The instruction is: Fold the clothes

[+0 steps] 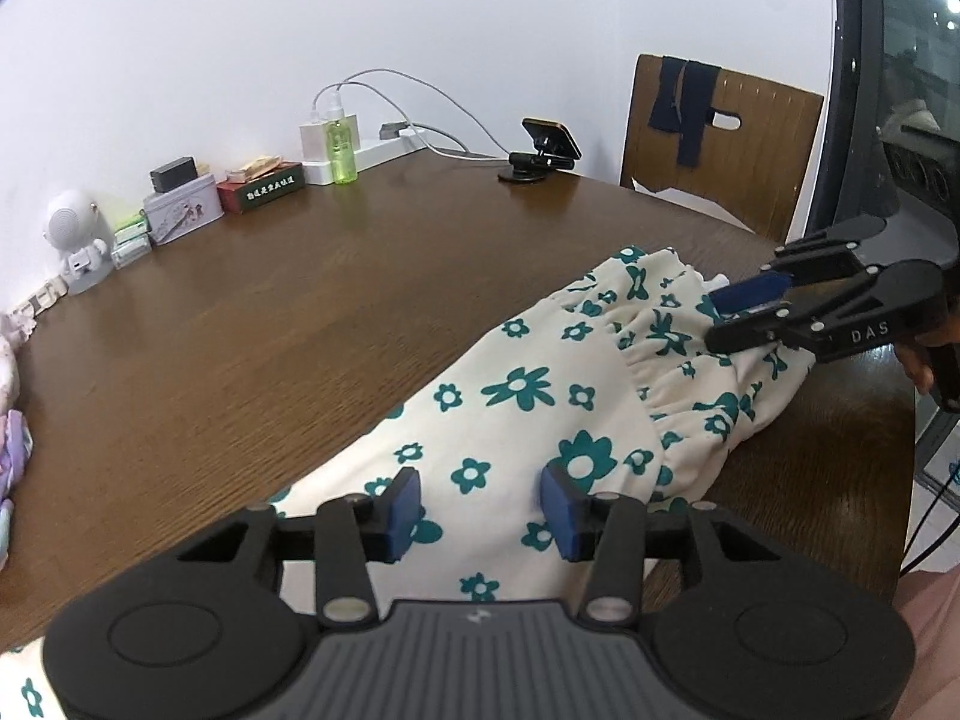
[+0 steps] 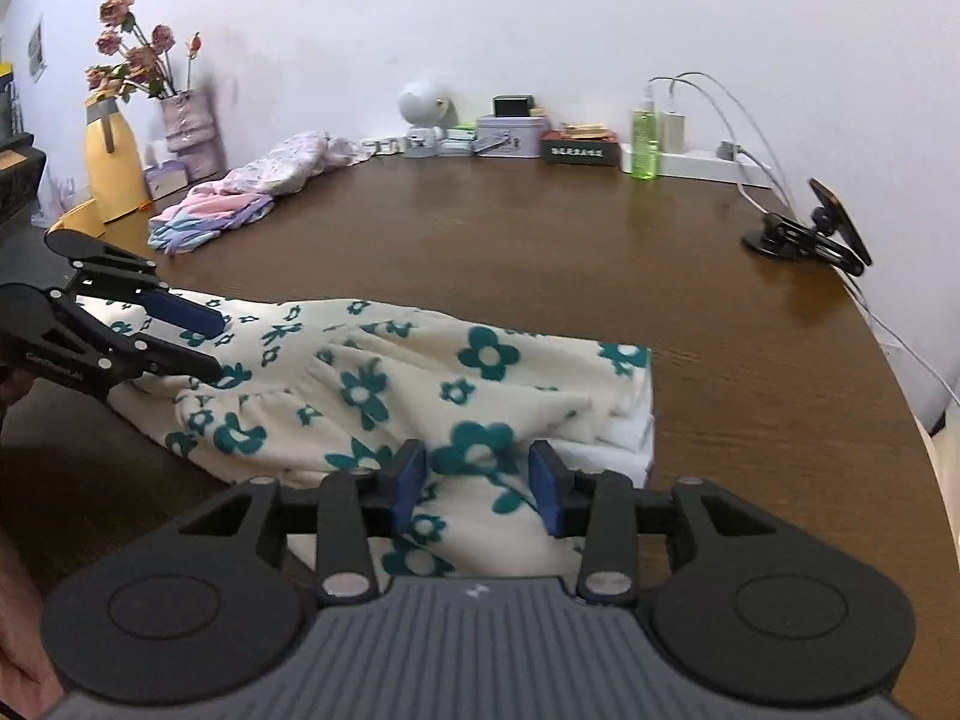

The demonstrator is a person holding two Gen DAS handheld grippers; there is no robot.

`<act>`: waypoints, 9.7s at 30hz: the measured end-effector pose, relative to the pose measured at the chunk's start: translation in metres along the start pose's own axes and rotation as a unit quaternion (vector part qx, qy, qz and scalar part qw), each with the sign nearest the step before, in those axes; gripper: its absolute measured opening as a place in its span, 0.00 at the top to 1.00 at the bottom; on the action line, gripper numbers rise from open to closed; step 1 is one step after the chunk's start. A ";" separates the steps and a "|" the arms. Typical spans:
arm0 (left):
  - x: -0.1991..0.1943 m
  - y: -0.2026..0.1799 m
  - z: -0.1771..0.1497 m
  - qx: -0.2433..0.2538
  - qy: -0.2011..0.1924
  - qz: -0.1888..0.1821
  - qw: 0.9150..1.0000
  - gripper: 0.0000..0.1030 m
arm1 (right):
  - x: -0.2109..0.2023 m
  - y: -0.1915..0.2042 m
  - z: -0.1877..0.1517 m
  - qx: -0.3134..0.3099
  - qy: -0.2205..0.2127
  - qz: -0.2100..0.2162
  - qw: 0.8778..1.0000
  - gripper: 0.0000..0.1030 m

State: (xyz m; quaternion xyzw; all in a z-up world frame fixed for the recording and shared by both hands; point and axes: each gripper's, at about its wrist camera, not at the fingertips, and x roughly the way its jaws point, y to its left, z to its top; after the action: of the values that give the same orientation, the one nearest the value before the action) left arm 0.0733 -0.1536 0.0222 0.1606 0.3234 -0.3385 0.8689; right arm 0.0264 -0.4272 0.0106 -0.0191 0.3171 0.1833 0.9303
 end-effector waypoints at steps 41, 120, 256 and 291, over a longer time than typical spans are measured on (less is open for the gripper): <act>-0.094 0.102 -0.095 -0.139 -0.032 0.135 0.981 0.56 | 0.061 0.045 0.033 0.004 -0.014 -0.061 0.998 0.42; -0.141 0.115 -0.082 -0.244 -0.105 0.050 0.963 0.38 | 0.025 0.102 0.045 0.129 -0.052 -0.068 0.988 0.00; 0.021 0.092 0.007 -0.124 -0.006 -0.122 0.985 0.74 | 0.052 0.200 0.048 -0.373 0.051 0.077 0.923 0.63; 0.003 0.067 -0.011 -0.076 -0.016 -0.111 0.991 0.72 | 0.039 0.131 0.120 -0.193 -0.005 0.124 0.973 0.58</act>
State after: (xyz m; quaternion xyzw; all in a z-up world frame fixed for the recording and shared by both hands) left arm 0.1160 -0.1009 0.0161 0.0521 0.3501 -0.4095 0.8408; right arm 0.0785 -0.2744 0.0938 -0.1579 0.2715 0.3548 0.8806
